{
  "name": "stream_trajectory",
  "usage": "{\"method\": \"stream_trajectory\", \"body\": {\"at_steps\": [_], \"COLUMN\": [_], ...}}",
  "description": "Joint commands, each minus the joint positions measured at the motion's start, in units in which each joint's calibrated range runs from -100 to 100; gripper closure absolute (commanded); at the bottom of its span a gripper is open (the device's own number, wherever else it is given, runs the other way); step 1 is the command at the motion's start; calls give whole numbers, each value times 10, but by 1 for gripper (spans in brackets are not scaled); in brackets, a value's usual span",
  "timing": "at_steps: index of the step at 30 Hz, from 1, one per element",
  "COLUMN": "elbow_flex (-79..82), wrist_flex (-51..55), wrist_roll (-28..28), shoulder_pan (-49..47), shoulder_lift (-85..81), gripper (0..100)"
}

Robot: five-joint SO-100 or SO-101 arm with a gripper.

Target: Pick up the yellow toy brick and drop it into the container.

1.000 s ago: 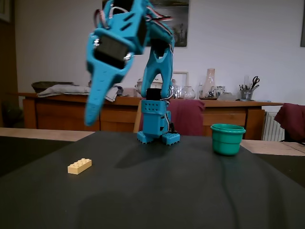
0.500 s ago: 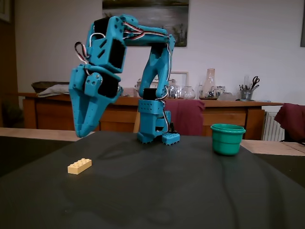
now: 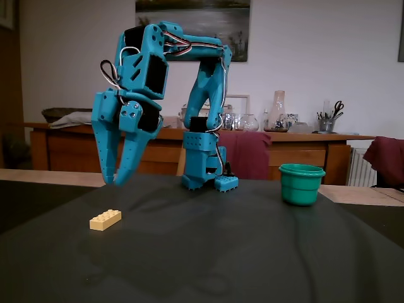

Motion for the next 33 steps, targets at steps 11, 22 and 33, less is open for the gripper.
{"method": "stream_trajectory", "body": {"at_steps": [11, 22, 33], "elbow_flex": [11, 11, 2], "wrist_flex": [-5, -6, -121], "wrist_roll": [62, 91, 89], "shoulder_pan": [28, 46, 49], "shoulder_lift": [-2, -1, 95], "gripper": [66, 65, 65]}}
